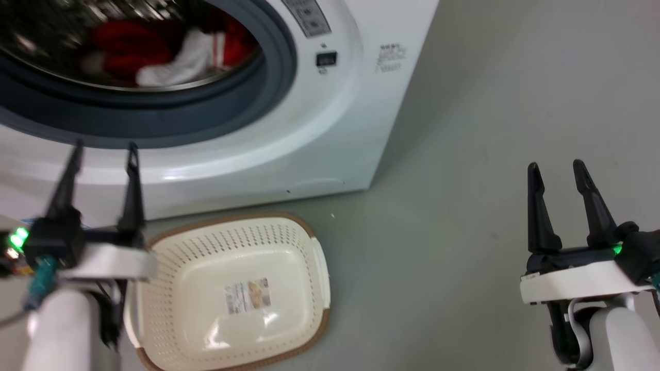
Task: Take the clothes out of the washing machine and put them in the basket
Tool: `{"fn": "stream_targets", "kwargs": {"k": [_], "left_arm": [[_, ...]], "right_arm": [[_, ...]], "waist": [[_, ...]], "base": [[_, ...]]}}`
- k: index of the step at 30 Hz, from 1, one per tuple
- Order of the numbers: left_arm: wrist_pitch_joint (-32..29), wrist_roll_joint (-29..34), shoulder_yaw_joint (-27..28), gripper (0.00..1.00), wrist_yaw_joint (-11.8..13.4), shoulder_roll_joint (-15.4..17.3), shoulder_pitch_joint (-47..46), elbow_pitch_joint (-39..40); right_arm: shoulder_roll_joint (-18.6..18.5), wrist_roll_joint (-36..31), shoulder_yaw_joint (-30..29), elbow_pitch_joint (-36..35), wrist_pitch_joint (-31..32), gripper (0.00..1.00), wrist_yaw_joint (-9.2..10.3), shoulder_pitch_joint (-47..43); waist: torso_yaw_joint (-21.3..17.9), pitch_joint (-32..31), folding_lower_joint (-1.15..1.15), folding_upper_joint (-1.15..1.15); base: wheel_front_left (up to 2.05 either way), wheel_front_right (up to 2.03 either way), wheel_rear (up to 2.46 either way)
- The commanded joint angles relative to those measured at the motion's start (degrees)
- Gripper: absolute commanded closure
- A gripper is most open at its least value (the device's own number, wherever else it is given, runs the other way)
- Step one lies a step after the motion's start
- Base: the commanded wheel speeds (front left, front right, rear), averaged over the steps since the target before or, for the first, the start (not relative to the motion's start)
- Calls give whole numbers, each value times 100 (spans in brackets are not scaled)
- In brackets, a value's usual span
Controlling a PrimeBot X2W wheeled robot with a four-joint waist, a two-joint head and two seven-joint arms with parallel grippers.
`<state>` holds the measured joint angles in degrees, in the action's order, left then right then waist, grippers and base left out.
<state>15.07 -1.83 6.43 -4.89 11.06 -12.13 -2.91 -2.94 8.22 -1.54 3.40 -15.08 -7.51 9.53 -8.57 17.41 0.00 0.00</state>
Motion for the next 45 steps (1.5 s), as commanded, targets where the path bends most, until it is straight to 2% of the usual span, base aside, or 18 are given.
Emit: {"fn": "stream_targets", "kwargs": {"k": [1, 4, 8, 13, 23, 30, 32, 33, 42, 43, 45], "left_arm": [[16, 19, 66, 0, -59, 254, -434, -166], [14, 14, 91, 0, -133, 692, -1210, -641], [-440, 8, -37, 0, -212, 1384, -2503, -1396], [-1454, -24, -488, 0, -245, 2045, -4169, -2217], [-3696, -398, -1880, 0, -249, 3138, -7043, -3461], [-5410, -695, -2603, 0, -250, 3593, -8200, -4063], [-5637, -762, -2667, 0, -250, 3633, -8283, -4131], [-6130, -927, -2844, 0, -251, 3726, -8522, -4221], [-6685, -1343, -3152, 0, -251, 3893, -8609, -4316], [-6706, -1396, -3169, 4, -251, 3888, -8588, -4336], [-6698, -1486, -3195, 100, -251, 3873, -8564, -4357]], "right_arm": [[11, 89, -3, -31, -14, 0, 4, 166], [14, 218, 13, -47, -15, 0, 4, 312], [13, 380, 90, -94, -14, 0, 4, 474], [14, 599, 155, -142, -14, 0, 4, 597], [13, 1050, 527, -442, -14, 0, 4, 717], [13, 1263, 747, -533, -14, 0, 4, 648], [12, 1269, 766, -539, -14, 0, 4, 630], [11, 1299, 803, -567, -14, 0, 4, 578], [11, 1367, 822, -646, -14, 0, 4, 507], [11, 1374, 818, -651, -14, 0, 4, 508], [10, 1377, 812, -655, -14, 0, 4, 521]], "waist": [[-483, 894, 0, 0], [-640, 1372, 0, 0], [-830, 1935, 0, 0], [-1002, 2496, 0, 0], [-1448, 3278, 0, 0], [-1691, 3554, 0, 0], [-1703, 3572, 0, 0], [-1705, 3617, 0, 0], [-1673, 3725, 0, 0], [-1667, 3734, 0, 0], [-1656, 3749, 0, 0]], "base": [[0, 0, 0], [0, 0, 0], [0, 0, 0], [0, 0, 0], [0, 0, 0], [0, 0, 0], [0, 0, 0], [0, 0, 0], [0, 0, 0], [0, 0, 0], [0, 0, 0]]}}
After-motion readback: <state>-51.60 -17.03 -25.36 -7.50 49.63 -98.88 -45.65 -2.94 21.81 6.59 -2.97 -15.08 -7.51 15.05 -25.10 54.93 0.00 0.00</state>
